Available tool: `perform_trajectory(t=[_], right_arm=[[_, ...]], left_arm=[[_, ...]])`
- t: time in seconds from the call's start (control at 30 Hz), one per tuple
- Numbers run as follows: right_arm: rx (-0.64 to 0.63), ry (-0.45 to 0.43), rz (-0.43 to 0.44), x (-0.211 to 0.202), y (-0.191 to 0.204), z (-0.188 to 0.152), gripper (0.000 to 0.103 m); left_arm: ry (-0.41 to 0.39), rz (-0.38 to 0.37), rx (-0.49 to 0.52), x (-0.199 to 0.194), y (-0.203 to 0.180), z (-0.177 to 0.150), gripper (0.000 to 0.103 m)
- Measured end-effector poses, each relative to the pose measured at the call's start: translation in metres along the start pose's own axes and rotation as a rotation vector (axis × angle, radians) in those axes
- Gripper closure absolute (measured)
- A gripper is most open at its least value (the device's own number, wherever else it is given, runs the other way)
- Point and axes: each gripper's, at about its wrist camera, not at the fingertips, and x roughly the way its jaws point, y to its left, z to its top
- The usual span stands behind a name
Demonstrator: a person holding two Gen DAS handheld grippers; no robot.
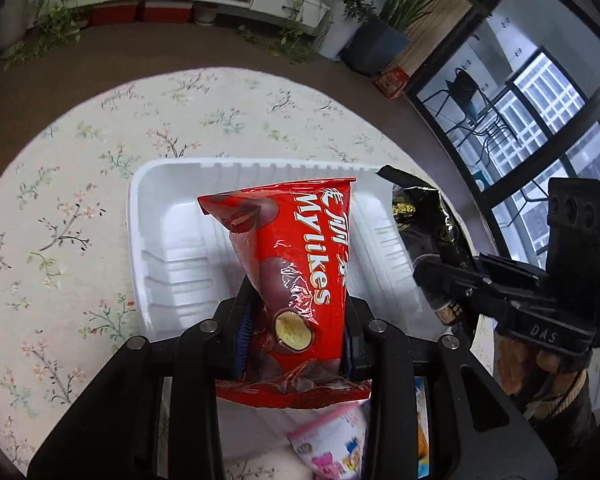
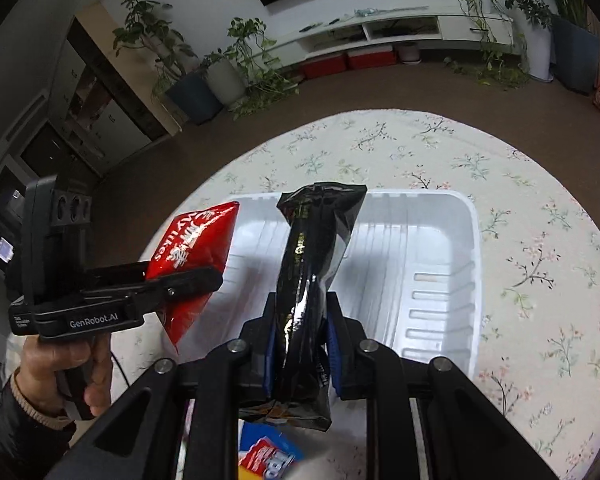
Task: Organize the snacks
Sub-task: 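Lower the red bag into the tray with the left tool while the right tool releases the black bar there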
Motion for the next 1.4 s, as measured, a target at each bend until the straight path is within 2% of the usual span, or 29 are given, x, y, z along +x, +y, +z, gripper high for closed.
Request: perform_trajectory(t=[0.13,0.4,0.6,0.8,0.9,1.13,1.2,1.27,1.37,1.4], right_arm=[[-0.008,0.042,-0.043,0.026,-0.004,0.000,0.080],[-0.017,0.065,-0.108,0.042,-0.012,-0.007,0.080],[-0.025,0.068,-0.133,0.048,-0.015,-0.011,0.080],[-0.028,0.067,-0.146,0.050,-0.012,-0.011,0.079],[-0.028,0.079,-0.150,0.049,-0.011,-0.013,0.076],[-0.043,0.057,-0.192,0.042,-0.012,-0.013,0.056],[-0.047,0.045,-0.195,0.037,-0.011,-0.013,0.056],[-0.053,0.034,-0.203,0.031,-0.010,-0.012,0.055],[-0.063,0.015,-0.205,0.019,-0.007,-0.013,0.052],[-0.065,0.006,-0.205,0.015,-0.006,-0.014,0.047]], left_arm=[[0.029,0.014,-0.001,0.021,0.004,0.001,0.072],[0.052,0.093,0.034,0.045,0.006,-0.009,0.071],[0.037,0.142,0.062,0.038,-0.011,-0.015,0.071],[0.027,0.190,0.091,0.048,-0.020,-0.014,0.070],[0.030,0.191,0.100,0.048,-0.020,-0.011,0.070],[0.020,0.216,0.104,0.040,-0.023,-0.011,0.070],[0.011,0.223,0.107,0.037,-0.025,-0.011,0.069],[0.003,0.238,0.113,0.034,-0.029,-0.010,0.053],[-0.011,0.238,0.126,0.025,-0.032,-0.010,0.051],[-0.015,0.242,0.130,0.021,-0.034,-0.010,0.051]])
